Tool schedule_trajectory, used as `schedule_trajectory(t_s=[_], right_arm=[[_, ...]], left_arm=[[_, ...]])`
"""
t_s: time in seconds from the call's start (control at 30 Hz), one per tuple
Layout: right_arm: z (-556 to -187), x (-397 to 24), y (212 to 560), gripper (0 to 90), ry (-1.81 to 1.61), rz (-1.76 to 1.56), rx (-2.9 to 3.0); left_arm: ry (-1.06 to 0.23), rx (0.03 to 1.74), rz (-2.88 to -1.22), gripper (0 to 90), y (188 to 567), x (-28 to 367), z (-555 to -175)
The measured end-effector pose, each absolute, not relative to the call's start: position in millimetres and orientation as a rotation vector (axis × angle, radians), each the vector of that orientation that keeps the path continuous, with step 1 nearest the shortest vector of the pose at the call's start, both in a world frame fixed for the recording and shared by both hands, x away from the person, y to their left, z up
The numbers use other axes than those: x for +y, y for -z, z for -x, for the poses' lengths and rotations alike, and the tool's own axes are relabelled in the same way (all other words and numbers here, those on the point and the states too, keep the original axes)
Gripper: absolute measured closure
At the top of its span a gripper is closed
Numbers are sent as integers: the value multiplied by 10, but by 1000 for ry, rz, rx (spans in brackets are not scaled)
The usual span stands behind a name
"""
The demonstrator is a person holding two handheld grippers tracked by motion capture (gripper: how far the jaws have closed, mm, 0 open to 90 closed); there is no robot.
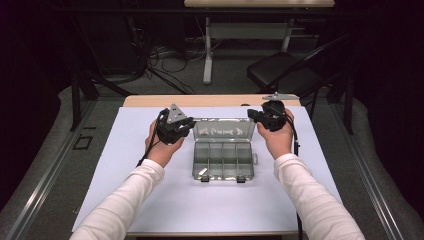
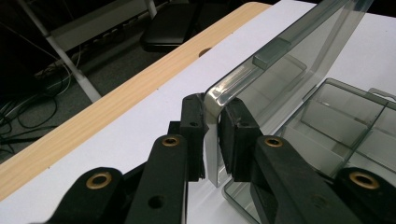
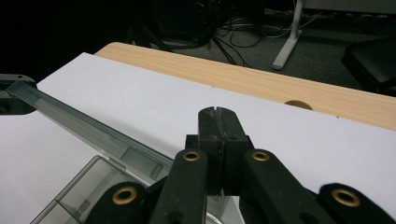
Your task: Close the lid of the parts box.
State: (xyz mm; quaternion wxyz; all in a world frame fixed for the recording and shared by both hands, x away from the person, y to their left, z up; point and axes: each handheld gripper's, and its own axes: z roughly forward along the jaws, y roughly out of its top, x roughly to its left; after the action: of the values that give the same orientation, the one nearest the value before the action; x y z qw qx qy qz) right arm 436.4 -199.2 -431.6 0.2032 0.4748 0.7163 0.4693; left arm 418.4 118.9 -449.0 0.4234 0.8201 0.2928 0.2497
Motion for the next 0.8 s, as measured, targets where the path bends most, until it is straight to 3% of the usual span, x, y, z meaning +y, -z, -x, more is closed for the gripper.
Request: schedule_trajectory(t_s=[0.2,0.5,0.8], right_arm=[[-4320,-1984,4349,900,-1321,-1319,2007],[-4259,-1983,4390,897,-1318,-1313,2028],[-4205,-1999,4439,890,-1331,-1310,2038]], left_arm=[[-624,726,-2052,765,4515,1201,-4127],[-595,757,-2046,556,4521,1267,-4016],[-444,864,-2020,541,4638,1439,-3892]])
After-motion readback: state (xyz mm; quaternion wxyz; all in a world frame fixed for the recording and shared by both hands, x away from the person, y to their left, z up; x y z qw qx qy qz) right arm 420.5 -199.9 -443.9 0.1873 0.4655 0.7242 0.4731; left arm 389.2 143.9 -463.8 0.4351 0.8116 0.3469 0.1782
